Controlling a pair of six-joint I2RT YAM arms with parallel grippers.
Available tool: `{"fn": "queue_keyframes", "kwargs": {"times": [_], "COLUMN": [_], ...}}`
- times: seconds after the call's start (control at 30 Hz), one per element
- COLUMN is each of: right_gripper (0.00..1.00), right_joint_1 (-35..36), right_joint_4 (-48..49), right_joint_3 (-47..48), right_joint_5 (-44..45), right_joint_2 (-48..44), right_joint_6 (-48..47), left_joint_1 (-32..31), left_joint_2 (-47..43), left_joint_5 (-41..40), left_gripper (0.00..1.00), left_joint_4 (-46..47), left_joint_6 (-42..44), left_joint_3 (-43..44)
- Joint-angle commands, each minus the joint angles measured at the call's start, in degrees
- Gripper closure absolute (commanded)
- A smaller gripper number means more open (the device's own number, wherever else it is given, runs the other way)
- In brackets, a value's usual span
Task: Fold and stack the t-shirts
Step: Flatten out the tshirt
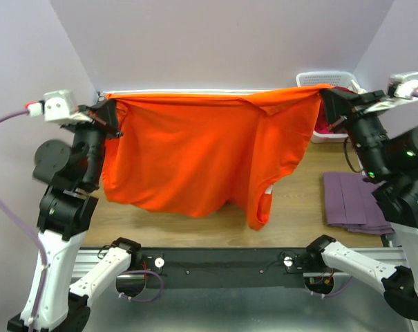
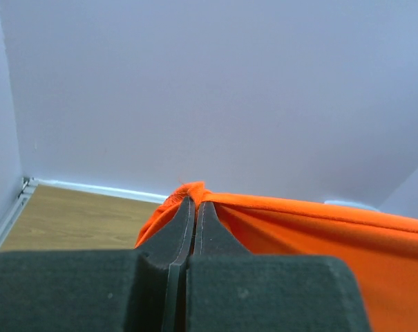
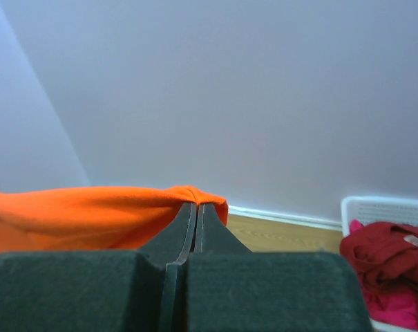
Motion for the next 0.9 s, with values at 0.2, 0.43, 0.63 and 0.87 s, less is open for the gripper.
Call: {"fn": "queue_keyframes", "kwargs": {"times": [0.2, 0.43, 0.63, 0.87], "right_gripper": [0.99, 0.99, 0.99, 0.99], "right_joint_1": [-2.2, -9.3, -10.3, -11.1], "right_joint_4": [12.8, 16.3, 16.5, 16.5], "right_joint_3": [-13.5, -24.0, -25.5, -24.7], "right_joint_5": [22.7, 16.3, 18.4, 17.9], "right_joint_2": [23.6, 34.8, 41.0, 44.1], "right_joint_6": [-2.8, 8.0, 9.8, 10.4], "left_joint_1": [0.5, 0.4, 0.3, 0.4], "left_joint_2": [24.3, 35.1, 45.6, 55.7], "left_joint_5": [-5.8, -9.2, -10.8, -14.1], "left_gripper": [1.00, 1.00, 1.00, 0.91], "left_joint_4": [4.9, 6.1, 6.7, 7.7], "left_joint_6": [-18.4, -31.6, -34.4, -29.2], "left_joint_3": [-10.4, -21.8, -24.0, -14.4]}}
